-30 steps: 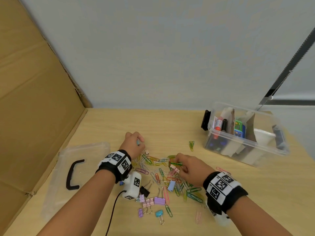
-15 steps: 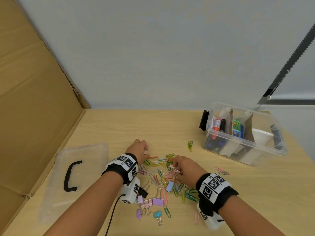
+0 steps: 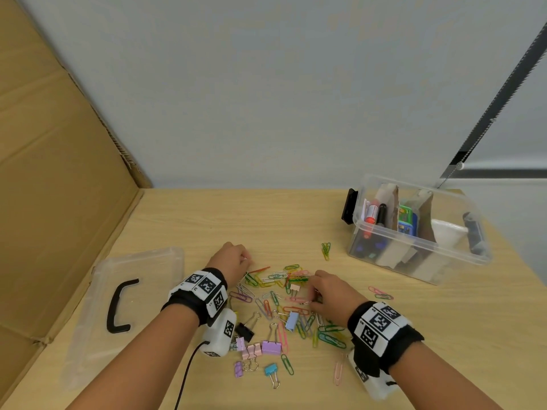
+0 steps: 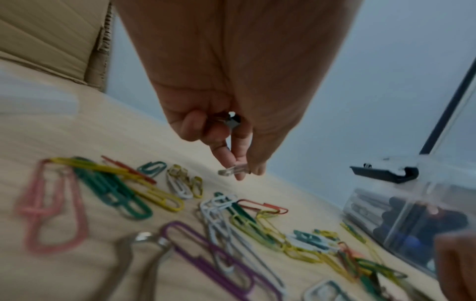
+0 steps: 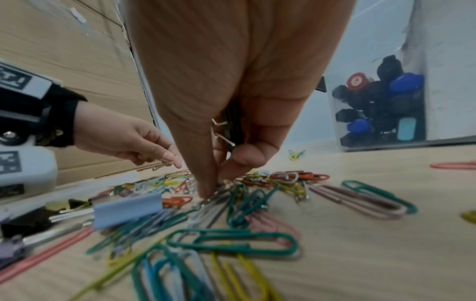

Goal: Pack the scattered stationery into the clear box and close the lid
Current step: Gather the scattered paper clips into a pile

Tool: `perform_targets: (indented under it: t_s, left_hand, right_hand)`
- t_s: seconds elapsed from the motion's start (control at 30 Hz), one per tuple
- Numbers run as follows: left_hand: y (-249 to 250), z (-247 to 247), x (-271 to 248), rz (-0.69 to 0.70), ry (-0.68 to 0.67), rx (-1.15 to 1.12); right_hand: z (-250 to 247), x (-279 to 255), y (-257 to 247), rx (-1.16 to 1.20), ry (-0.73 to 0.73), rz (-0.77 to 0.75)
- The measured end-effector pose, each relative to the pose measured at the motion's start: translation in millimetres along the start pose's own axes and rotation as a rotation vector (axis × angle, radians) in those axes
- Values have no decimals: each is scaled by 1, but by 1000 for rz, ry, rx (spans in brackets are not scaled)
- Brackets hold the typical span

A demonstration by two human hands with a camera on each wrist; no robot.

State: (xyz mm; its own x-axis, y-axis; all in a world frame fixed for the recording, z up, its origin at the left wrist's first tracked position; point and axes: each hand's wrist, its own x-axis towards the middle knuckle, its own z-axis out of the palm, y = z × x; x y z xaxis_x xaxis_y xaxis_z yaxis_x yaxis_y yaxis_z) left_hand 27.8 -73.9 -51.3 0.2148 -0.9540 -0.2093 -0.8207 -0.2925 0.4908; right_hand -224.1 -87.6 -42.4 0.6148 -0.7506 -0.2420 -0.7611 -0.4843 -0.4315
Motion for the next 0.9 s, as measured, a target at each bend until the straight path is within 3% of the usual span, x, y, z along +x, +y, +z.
perform_targets:
  t_s: [0.3, 0.37, 0.47, 0.57, 0.67, 0.83, 0.9]
  left_hand:
    - [2, -3, -22, 14, -4, -363]
    - [2, 0, -25, 18, -3, -381]
    - [1, 4, -28, 29, -5, -415]
    - [0, 8, -32, 33, -13, -480]
    - [3, 7, -41, 47, -17, -521]
    - [24, 6, -63, 100, -148, -347]
    - [35, 8, -67, 119, -168, -235]
  right_hand:
    - [-13, -11, 6, 500, 29, 102]
    - [-13, -13, 3, 804, 21, 134]
    - [-14, -15, -1, 1451, 5, 290]
    - [-14, -14, -5, 1595, 16, 353]
    - [-15, -6, -10, 1363, -31, 333]
    - [-21, 14, -13, -21, -82, 4]
    - [-19, 21, -17, -310, -143, -91]
